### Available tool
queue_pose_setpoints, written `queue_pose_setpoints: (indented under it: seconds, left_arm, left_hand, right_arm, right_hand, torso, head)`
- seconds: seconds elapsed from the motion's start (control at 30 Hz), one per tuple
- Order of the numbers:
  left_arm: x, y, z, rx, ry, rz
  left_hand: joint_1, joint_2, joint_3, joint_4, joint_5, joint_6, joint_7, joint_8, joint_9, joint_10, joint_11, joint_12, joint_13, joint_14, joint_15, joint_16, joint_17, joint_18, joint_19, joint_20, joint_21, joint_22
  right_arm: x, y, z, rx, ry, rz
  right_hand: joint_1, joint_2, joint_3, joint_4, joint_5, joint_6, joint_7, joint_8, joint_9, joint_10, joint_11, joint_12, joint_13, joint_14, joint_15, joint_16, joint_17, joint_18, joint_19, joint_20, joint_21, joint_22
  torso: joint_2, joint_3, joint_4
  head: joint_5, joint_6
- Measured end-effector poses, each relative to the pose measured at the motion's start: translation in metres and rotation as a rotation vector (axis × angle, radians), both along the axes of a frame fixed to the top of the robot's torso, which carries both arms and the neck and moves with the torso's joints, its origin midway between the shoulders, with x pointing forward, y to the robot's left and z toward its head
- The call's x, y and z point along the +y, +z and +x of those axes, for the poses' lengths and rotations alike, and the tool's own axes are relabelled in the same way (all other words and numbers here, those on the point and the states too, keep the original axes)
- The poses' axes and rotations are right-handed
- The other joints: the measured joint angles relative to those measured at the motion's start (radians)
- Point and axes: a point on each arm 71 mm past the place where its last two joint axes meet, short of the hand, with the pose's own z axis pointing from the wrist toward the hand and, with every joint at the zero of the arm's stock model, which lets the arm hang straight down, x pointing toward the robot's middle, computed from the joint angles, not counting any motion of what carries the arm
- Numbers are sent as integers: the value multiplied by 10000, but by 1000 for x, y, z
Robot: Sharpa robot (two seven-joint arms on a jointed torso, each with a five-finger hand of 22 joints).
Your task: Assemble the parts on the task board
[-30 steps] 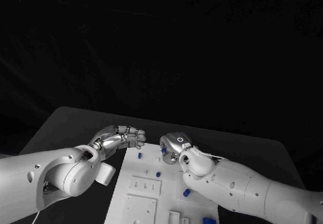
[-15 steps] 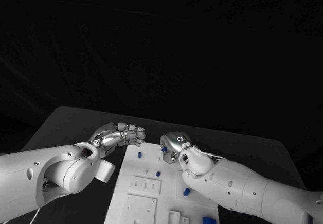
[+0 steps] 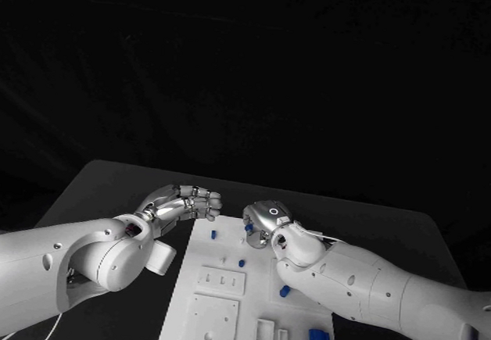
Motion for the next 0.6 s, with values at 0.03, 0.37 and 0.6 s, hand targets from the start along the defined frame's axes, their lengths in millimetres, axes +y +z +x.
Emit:
queue_pose_setpoints:
  seconds: [0.03, 0.37, 0.6]
  left_arm:
    - [0, 0, 0, -1, -1, 0]
    - [-1, 0, 0, -5, -22, -6]
    - [0, 0, 0, -4, -12, -2]
  left_hand:
    - [0, 0, 0, 0, 0, 0, 0, 0, 0, 0, 0, 0, 0, 0, 0, 0, 0, 0, 0, 0, 0, 0]
    - [0, 0, 23, -23, 0, 0, 0, 0, 1, 0, 0, 0, 0, 0, 0, 0, 1, -1, 0, 0, 0, -1]
    - [0, 0, 23, -23, 0, 0, 0, 0, 1, 0, 0, -39, 0, 0, 0, 0, -1, -1, 0, 0, 0, -2]
  right_arm:
    - [1, 0, 0, 5, 6, 5]
    - [4, 0, 2, 47, -23, -12]
    - [4, -1, 3, 63, -47, -54]
  right_hand:
    - [-11, -11, 0, 0, 0, 0, 0, 0, 6, 0, 0, 0, 0, 0, 0, 0, -2, 0, -4, -4, 0, 0]
    - [-11, -11, -1, 0, 0, -2, 1, -25, 12, 0, 0, -28, -7, 1, 0, 0, -33, -13, -48, -44, 42, 0]
    - [59, -81, 28, -29, 0, -67, 63, -27, 12, 0, 0, -44, 0, -73, 41, 0, -87, -13, -65, -53, 42, 0]
  torso:
    - [0, 0, 0]
    - [2, -8, -2]
    - [11, -20, -2]
  head:
    - [1, 2]
    - [-12, 19]
    - [-12, 21]
